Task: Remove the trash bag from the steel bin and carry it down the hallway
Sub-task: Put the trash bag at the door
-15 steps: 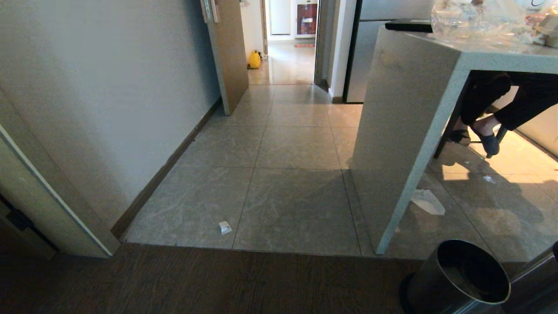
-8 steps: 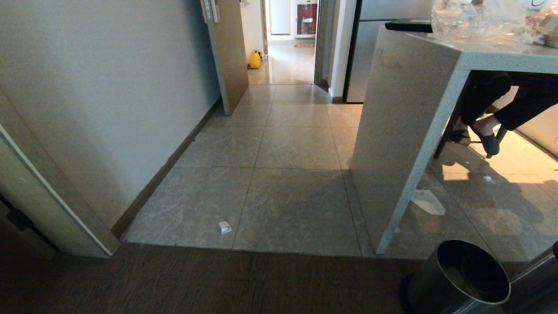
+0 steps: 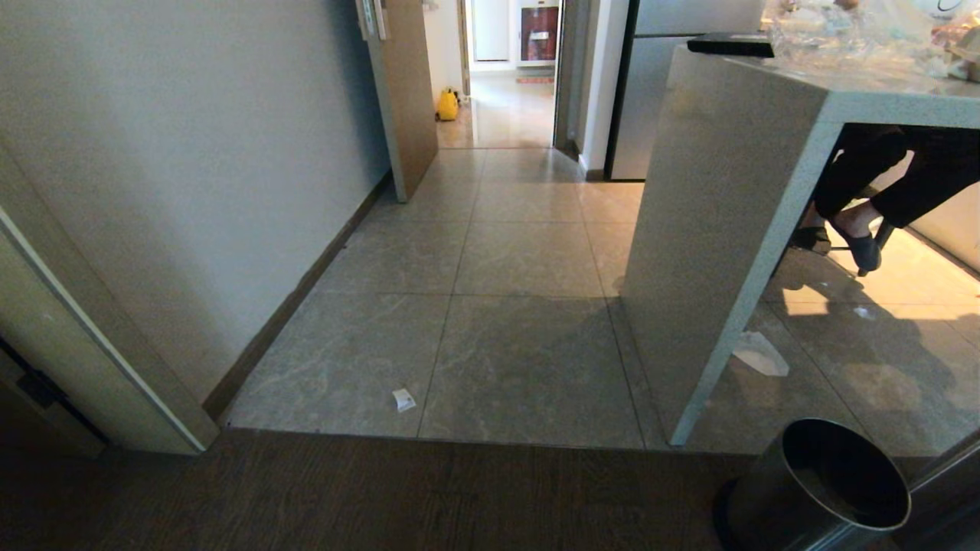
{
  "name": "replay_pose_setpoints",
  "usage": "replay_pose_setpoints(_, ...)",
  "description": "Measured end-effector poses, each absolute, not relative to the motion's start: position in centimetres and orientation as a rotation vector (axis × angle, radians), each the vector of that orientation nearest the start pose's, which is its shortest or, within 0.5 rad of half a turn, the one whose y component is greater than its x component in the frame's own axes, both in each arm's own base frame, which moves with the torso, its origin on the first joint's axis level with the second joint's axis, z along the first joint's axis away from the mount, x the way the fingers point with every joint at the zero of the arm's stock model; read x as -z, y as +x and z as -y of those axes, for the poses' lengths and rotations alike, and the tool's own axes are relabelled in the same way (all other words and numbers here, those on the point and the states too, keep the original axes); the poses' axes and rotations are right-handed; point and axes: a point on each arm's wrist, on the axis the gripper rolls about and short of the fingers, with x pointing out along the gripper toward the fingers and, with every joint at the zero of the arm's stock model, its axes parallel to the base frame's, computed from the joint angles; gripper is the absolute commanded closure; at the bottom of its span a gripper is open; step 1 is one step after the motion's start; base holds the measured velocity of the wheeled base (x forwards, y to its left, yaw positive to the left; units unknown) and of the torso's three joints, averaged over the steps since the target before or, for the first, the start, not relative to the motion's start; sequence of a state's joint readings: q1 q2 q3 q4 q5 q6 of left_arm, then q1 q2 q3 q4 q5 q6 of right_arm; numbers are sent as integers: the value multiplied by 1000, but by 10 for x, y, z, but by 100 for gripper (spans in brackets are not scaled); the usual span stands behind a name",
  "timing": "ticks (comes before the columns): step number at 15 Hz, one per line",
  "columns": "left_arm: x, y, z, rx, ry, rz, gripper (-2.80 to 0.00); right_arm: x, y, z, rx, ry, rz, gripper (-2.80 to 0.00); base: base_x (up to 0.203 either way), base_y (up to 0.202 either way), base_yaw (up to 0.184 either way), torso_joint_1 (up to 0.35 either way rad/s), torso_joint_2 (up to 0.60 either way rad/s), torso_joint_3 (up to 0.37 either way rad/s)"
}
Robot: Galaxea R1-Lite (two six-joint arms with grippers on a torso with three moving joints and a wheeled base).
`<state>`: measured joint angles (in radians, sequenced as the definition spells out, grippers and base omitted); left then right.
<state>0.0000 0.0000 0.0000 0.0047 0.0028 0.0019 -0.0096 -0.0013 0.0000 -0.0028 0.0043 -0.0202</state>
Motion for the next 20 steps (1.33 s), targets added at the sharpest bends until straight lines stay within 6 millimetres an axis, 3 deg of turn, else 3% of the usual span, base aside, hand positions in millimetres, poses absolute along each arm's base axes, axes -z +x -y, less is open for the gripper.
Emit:
replay_pose_setpoints(13, -75, -23, 0, -3, 2, -5, 0, -76, -23, 0, 5, -19, 4, 0, 5, 18, 1, 0, 1, 1)
replay_pose_setpoints(20, -75, -23, 0, -3, 0, -4, 0, -76, -23, 0, 5, -19, 4, 0, 184, 0, 1, 3, 3, 2)
